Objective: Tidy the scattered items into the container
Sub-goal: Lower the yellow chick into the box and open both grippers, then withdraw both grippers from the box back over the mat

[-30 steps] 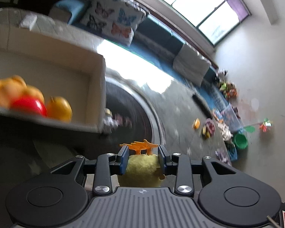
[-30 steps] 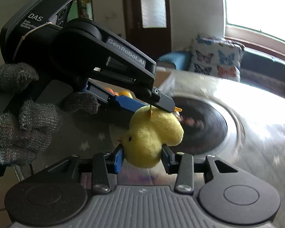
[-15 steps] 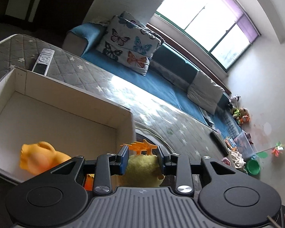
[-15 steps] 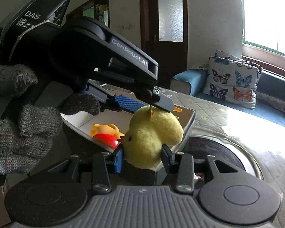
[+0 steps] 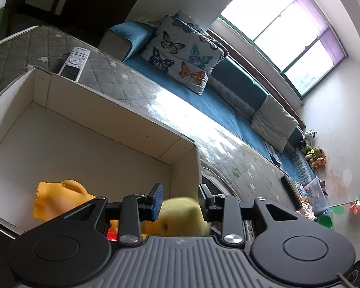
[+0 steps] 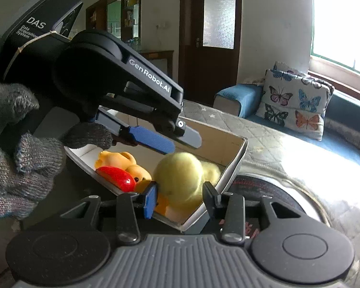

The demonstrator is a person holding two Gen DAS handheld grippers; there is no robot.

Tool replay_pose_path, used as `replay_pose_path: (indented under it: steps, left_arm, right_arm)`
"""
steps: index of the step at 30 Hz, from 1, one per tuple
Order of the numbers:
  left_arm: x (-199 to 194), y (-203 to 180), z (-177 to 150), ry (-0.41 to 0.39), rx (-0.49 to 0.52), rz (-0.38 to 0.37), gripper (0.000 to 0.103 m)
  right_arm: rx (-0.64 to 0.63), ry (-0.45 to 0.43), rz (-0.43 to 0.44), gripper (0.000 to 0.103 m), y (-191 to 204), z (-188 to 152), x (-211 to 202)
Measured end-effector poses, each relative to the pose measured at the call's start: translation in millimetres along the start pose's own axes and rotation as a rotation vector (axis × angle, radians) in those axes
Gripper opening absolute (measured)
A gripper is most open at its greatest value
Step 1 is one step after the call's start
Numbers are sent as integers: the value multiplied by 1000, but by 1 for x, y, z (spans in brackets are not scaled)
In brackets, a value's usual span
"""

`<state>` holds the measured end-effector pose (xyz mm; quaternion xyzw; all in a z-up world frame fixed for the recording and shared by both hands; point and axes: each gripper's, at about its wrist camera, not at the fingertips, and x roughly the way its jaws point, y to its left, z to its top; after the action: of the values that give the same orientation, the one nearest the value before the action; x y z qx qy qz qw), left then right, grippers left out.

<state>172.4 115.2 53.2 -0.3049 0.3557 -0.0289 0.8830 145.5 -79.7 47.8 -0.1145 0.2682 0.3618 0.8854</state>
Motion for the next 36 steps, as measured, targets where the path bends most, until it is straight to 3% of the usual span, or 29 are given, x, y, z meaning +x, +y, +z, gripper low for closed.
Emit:
replay_pose_path:
  steps: [8,15,18,28,36]
  left_arm:
    - [-9,1,-1,-12,-1,2,34]
    - [-15,-10,-13,-3,36,1,34]
    - [-19,-15,-19,-1,58,3,34]
    - [-29,-26,-39,8,86,-4,34]
    - [-34,-36,-59,30,106,-20,34]
  right_arm:
    - [17,-8,-5,41,3,-1,-4]
    - [30,-26,-22,42,5,-5,-23]
    - [35,-26,-30,49,6,-10,-30]
    - [58,-35,-62,49,1,-26,-57]
    - [86,9,-105,49,-17,-39,-58]
